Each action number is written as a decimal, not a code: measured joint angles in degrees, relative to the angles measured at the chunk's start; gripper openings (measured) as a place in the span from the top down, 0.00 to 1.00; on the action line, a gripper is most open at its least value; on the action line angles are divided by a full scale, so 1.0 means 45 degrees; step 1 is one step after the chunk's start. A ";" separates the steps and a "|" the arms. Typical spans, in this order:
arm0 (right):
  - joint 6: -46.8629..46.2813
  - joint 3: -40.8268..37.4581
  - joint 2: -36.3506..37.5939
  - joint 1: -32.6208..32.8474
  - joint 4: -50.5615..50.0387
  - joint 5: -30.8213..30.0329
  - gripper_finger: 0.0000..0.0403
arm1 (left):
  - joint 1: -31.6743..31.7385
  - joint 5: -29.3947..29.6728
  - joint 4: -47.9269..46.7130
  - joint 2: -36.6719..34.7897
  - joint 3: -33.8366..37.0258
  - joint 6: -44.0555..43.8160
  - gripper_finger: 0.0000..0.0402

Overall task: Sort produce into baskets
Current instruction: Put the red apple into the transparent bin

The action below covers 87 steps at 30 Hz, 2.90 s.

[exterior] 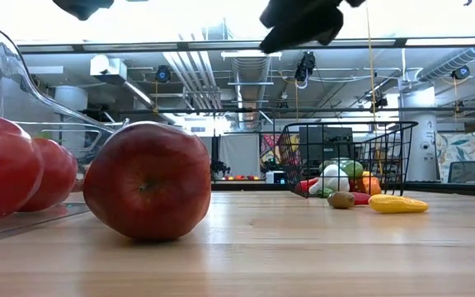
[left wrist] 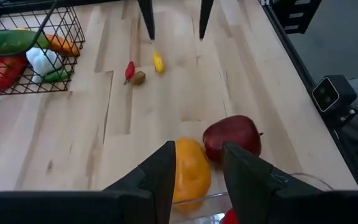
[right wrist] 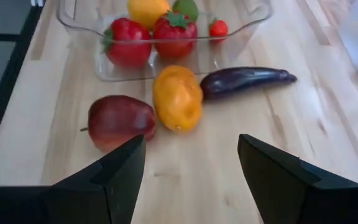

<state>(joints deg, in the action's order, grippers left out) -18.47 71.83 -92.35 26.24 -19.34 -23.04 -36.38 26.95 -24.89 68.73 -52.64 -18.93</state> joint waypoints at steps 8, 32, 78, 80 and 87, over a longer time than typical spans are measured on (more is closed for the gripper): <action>0.0169 0.0694 -0.1620 0.0095 0.0504 0.0242 0.30 | -0.0005 0.0056 0.0575 0.0550 0.0000 -0.0051 0.72; -0.1151 0.3220 -0.5277 -0.0113 0.0524 0.2169 0.09 | -0.0010 0.0920 0.1246 0.0880 0.0000 0.0100 0.72; -0.2433 0.3157 -0.4209 -0.0193 -0.1909 0.3531 0.09 | -0.0403 -0.1215 0.1309 0.0875 0.0000 -0.0582 0.72; -0.2754 0.3157 -0.3881 -0.0014 -0.2812 0.3552 0.09 | -0.0413 -0.1212 0.1493 0.0994 0.0000 -0.0447 0.72; -0.4404 0.3151 -0.2695 0.0837 -0.4421 0.3436 0.09 | -0.0492 -0.1461 0.2827 0.2475 -0.0234 0.1261 0.63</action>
<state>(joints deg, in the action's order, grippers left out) -38.29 86.01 -104.47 30.01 -39.24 -7.58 -38.60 20.38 -12.17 79.86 -53.69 -13.26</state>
